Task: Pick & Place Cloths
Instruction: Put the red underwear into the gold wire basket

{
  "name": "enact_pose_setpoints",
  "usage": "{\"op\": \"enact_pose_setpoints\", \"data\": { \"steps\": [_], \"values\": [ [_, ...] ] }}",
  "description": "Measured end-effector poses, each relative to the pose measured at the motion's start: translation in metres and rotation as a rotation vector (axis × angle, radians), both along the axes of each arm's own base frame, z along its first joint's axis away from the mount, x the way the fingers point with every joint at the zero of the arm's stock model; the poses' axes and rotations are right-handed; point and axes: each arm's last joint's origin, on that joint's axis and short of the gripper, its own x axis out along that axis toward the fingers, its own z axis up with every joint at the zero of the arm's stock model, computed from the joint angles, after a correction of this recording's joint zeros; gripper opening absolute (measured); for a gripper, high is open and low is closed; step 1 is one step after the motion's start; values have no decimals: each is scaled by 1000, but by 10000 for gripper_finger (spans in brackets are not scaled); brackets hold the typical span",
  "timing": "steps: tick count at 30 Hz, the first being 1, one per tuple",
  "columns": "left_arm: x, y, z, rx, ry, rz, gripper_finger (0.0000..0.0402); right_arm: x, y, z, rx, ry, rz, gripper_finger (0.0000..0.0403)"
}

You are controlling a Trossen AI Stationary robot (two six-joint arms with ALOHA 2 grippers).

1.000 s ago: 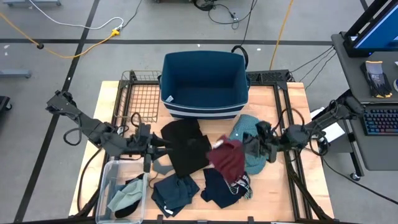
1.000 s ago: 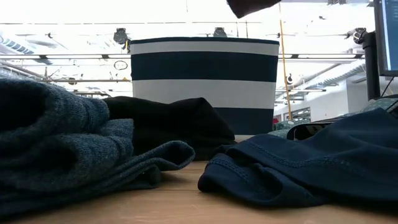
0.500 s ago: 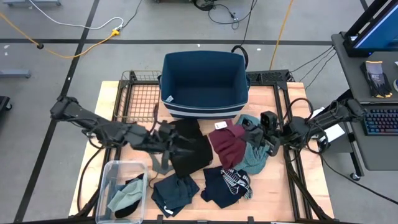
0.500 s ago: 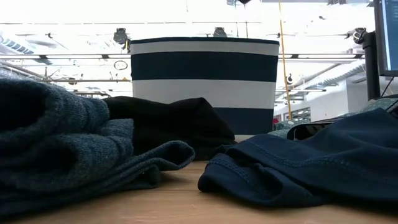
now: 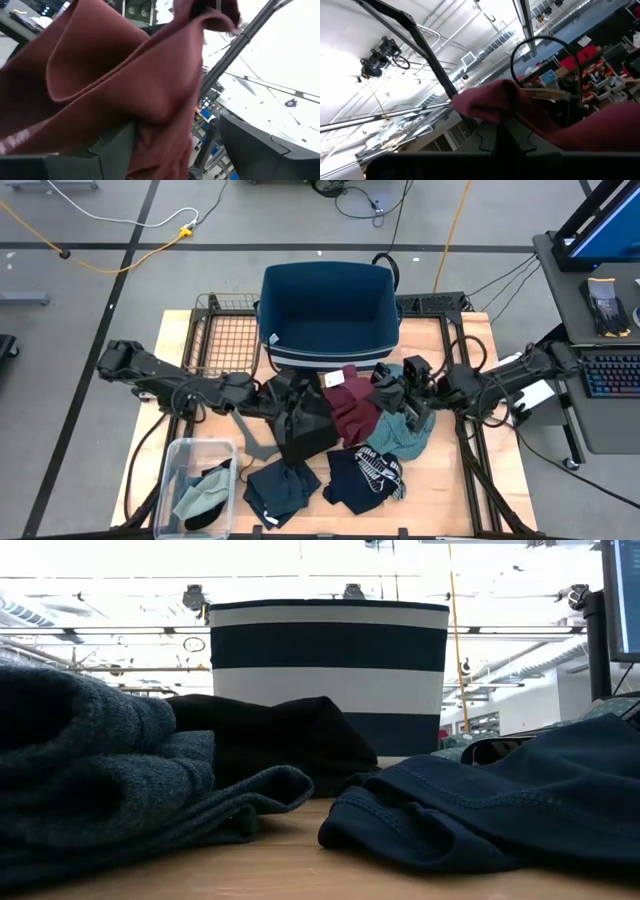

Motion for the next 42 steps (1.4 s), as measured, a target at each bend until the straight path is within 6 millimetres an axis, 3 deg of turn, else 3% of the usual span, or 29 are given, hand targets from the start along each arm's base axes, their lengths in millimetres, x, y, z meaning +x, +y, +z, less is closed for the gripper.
{"op": "enact_pose_setpoints", "data": {
  "steps": [18,31,35,42],
  "values": [
    [-1,5,9,18,-108,36,297,54,15,-1,19,44,129,0],
    [-3,3,13,0,-163,-64,291,65,19,-14,65,144,181,0],
    [-3,3,13,11,-163,-66,240,64,19,-13,70,143,184,0],
    [-3,3,13,65,-171,-48,108,65,19,-14,69,151,184,0]
  ]
}}
